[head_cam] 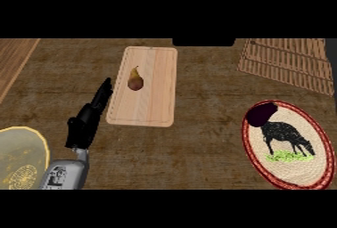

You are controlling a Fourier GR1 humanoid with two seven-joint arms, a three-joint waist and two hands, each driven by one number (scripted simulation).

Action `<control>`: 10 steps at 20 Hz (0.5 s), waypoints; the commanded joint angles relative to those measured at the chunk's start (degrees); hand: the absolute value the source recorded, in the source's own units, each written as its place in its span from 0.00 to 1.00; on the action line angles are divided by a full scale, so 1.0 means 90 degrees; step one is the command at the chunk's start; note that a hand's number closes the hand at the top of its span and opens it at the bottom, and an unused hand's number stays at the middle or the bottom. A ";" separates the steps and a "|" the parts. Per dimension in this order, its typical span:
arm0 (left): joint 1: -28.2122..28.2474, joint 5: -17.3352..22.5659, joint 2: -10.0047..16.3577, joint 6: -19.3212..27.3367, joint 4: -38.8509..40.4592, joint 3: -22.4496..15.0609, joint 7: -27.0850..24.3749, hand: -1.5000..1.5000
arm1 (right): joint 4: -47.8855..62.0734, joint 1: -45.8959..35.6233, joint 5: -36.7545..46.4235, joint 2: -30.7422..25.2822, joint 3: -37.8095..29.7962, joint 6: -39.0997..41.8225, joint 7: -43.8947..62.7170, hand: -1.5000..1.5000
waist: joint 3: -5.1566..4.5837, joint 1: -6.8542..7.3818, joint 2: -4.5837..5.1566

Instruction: Pick the sweet potato from the placemat and place it in the tiered shelf

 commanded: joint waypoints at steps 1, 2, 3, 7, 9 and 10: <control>0.0000 -0.0077 -0.0131 0.0060 0.0032 -0.0129 -0.0107 0.50 | 0.1035 0.0134 0.0019 -0.0359 -0.0020 -0.0905 -0.1051 1.00 | 0.0003 0.0078 0.0050; 0.0167 -0.0125 -0.0117 0.0119 0.0110 -0.0098 -0.0263 0.50 | 0.1019 -0.0035 -0.0068 -0.0304 -0.0067 -0.0720 -0.0961 1.00 | 0.0000 0.0014 0.0007; 0.0129 0.0069 0.0142 -0.0125 -0.0178 0.0074 0.0013 0.50 | 0.1519 -0.0180 0.0042 -0.0176 -0.0122 -0.1306 -0.0960 1.00 | 0.0002 0.0092 0.0025; -0.0103 -0.0017 -0.0002 0.0018 0.0227 0.0073 -0.0169 0.50 | 0.2090 -0.0330 -0.0309 -0.0354 -0.0591 -0.1990 -0.1214 1.00 | 0.0003 0.0048 0.0038; -0.0021 -0.0048 -0.0090 0.0015 0.0050 -0.0077 -0.0107 0.50 | 0.1746 -0.0133 -0.1041 0.0043 -0.0947 -0.2851 -0.1587 1.00 | 0.0016 0.0134 0.0077; 0.0071 -0.0083 -0.0139 0.0099 0.0098 -0.0075 -0.0189 0.50 | 0.1538 -0.0434 -0.1313 -0.0142 -0.1030 -0.2359 -0.1650 1.00 | 0.0007 0.0032 0.0015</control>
